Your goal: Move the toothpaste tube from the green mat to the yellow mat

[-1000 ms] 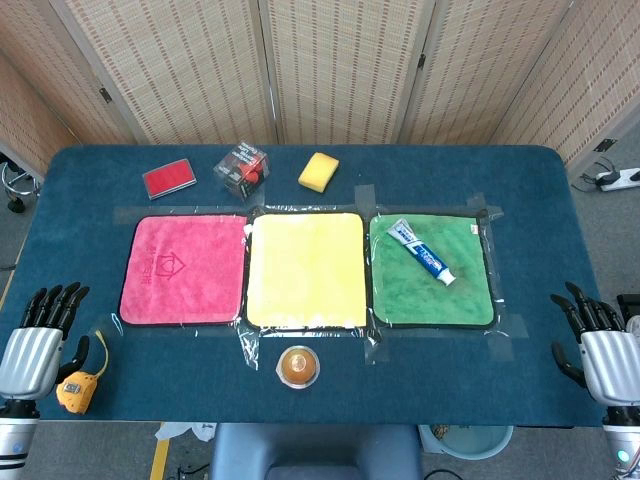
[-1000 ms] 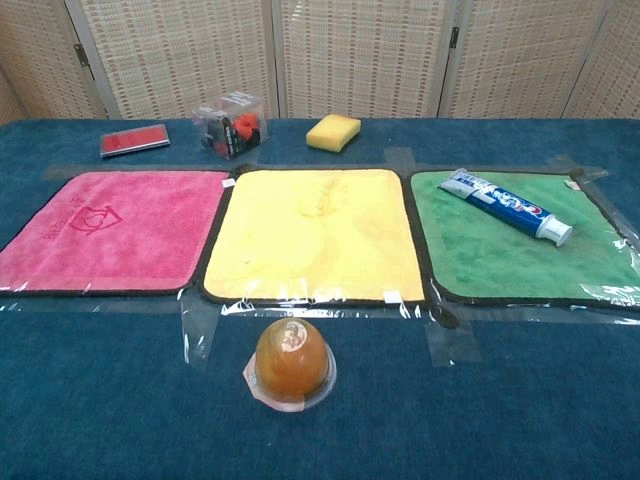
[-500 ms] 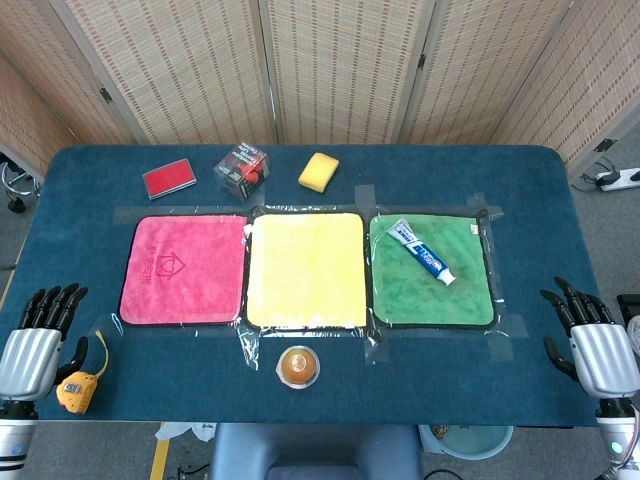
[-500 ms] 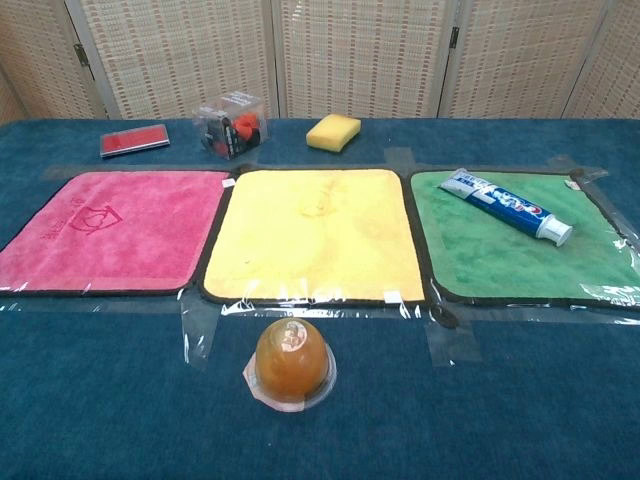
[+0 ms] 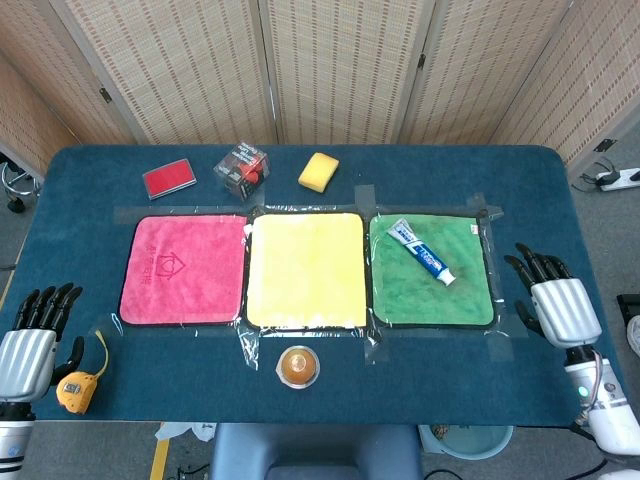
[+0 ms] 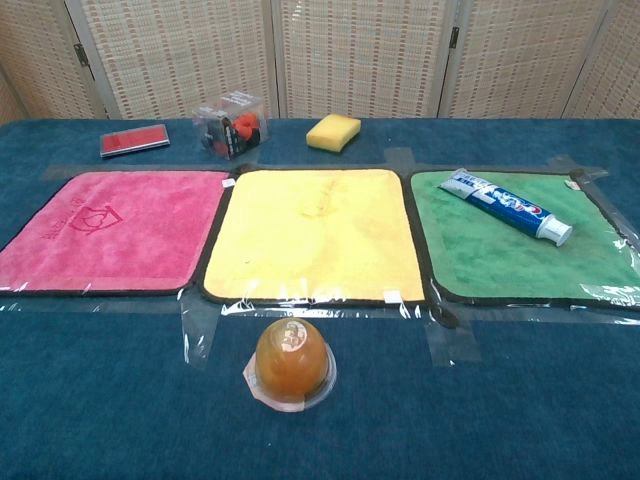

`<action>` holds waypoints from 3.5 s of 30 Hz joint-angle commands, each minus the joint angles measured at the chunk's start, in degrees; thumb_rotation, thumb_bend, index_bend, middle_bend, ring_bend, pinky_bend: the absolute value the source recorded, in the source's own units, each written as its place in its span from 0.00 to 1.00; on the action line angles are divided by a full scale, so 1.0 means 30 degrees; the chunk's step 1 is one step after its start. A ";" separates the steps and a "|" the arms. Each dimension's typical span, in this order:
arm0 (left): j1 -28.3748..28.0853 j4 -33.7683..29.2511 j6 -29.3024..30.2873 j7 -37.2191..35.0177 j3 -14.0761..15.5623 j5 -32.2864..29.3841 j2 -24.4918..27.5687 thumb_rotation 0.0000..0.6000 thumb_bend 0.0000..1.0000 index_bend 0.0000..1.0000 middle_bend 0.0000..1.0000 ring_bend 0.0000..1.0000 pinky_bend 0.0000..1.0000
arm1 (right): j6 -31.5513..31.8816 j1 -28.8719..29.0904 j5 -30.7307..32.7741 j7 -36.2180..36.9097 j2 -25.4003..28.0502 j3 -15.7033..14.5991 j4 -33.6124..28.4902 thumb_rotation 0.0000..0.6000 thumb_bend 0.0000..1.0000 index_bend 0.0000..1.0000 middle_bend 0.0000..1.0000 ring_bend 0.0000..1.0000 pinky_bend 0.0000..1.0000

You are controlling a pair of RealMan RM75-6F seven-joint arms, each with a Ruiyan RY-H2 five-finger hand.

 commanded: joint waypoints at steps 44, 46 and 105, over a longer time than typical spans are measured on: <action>0.0414 -0.0321 -0.0111 0.0302 0.0148 -0.0708 0.0098 1.00 0.55 0.10 0.09 0.09 0.03 | -1.0907 0.9944 0.5626 -0.2717 -1.0229 0.1556 1.5892 1.00 0.15 0.01 0.00 0.00 0.00; 0.0418 -0.0363 -0.0139 0.0359 0.0161 -0.0724 0.0114 1.00 0.55 0.10 0.09 0.09 0.03 | -1.1133 1.0128 0.5724 -0.2725 -1.0504 0.1573 1.6336 1.00 0.15 0.01 0.00 0.00 0.00; 0.0337 -0.0473 -0.0673 0.0453 0.0404 -0.0693 0.0071 1.00 0.55 0.10 0.09 0.09 0.03 | -0.7890 0.9453 0.1691 0.0776 -0.8597 -0.1005 1.0186 1.00 0.15 0.01 0.00 0.00 0.00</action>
